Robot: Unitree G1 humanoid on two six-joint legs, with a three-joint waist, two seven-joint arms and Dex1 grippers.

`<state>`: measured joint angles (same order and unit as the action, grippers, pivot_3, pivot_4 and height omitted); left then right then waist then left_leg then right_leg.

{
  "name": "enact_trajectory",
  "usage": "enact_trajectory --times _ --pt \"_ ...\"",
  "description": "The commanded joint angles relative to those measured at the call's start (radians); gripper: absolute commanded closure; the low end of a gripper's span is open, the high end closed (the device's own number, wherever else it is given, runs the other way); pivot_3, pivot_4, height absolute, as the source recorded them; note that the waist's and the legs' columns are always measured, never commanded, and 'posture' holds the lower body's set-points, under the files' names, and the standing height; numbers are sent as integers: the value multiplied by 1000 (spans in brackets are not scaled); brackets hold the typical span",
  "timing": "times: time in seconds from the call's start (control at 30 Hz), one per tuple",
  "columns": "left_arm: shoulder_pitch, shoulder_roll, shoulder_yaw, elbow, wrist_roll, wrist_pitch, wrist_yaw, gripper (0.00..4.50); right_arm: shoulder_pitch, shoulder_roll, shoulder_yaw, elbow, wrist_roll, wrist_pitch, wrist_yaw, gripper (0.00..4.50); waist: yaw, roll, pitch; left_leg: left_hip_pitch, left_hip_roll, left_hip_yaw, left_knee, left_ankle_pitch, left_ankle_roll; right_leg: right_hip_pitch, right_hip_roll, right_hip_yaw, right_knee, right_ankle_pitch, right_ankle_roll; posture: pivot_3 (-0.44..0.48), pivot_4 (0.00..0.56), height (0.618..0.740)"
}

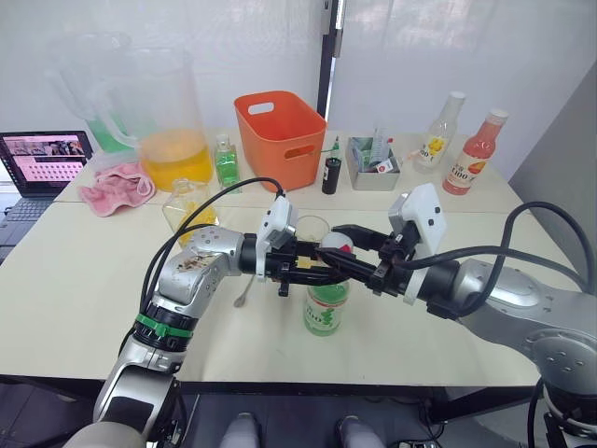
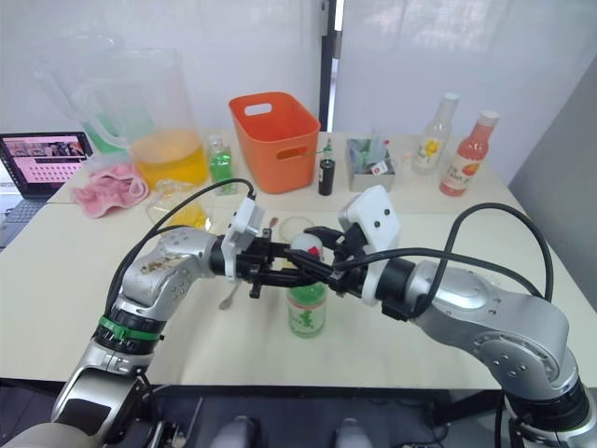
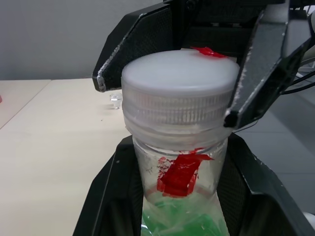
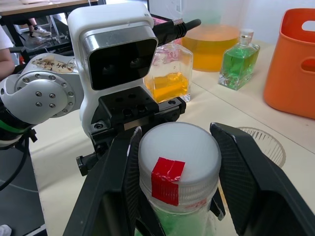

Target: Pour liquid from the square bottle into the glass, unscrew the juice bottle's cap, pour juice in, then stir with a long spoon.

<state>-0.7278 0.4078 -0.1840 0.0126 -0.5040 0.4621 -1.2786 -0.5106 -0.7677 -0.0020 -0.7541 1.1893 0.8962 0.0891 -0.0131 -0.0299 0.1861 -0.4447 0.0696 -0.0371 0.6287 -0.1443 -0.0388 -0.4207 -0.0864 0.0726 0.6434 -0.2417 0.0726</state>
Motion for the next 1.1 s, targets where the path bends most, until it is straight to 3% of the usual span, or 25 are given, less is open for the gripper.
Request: enact_trajectory --times 0.03,0.07,0.23,0.47,0.6,0.83,0.9,1.0,1.07,1.1 --pt "11 11 -13 -36 -2 -2 -18 3046 -22 -10 -3 1 -3 4 75 2792 0 0 0 0 0 0 0 0 0 0 0 0 0 0 0 0 150 703" --pt "13 13 -13 -39 -3 -2 -19 3046 -23 -10 -3 4 -2 3 91 2792 0 0 0 0 0 0 0 0 0 0 0 0 0 0 0 0 150 703" --pt "44 67 12 -106 -42 15 -52 3056 -74 -42 76 92 -98 -49 446 2792 -10 0 0 0 0 0 0 0 0 0 0 0 0 0 0 0 150 703" --pt "69 97 21 -153 -45 24 -24 3065 -277 -27 250 444 -386 -273 1032 2792 -25 0 0 2 1 0 -1 0 0 0 1 0 2 -3 4 0 150 703" --pt "102 118 33 -214 -58 48 11 3065 -438 63 323 727 -516 -436 1339 2792 -34 0 0 2 1 0 -1 0 0 -1 1 0 2 -3 4 0 150 703" --pt "123 120 44 -250 -67 58 48 3082 -542 145 310 894 -585 -470 1507 2792 -29 0 0 2 1 -1 -2 0 0 -1 2 0 4 -2 3 0 150 703" --pt "129 116 49 -253 -69 54 55 3082 -548 140 263 875 -541 -406 1490 1755 -29 0 0 2 1 -1 -2 0 0 -1 2 0 4 -2 2 0 150 703" --pt "137 108 53 -251 -81 53 62 3100 -519 120 189 822 -521 -381 1429 725 -28 1 0 2 1 -1 -2 0 0 -1 2 0 4 -1 2 0 150 703" --pt "142 106 50 -245 -78 43 60 3100 -471 98 136 767 -524 -369 1367 118 -24 1 0 2 1 -1 -2 0 0 -1 2 0 4 -1 0 0 150 703" --pt "144 105 49 -242 -76 40 59 3100 -452 90 119 745 -522 -356 1349 67 -21 1 0 2 1 -1 -2 0 0 -1 2 0 4 -1 1 0 150 703"
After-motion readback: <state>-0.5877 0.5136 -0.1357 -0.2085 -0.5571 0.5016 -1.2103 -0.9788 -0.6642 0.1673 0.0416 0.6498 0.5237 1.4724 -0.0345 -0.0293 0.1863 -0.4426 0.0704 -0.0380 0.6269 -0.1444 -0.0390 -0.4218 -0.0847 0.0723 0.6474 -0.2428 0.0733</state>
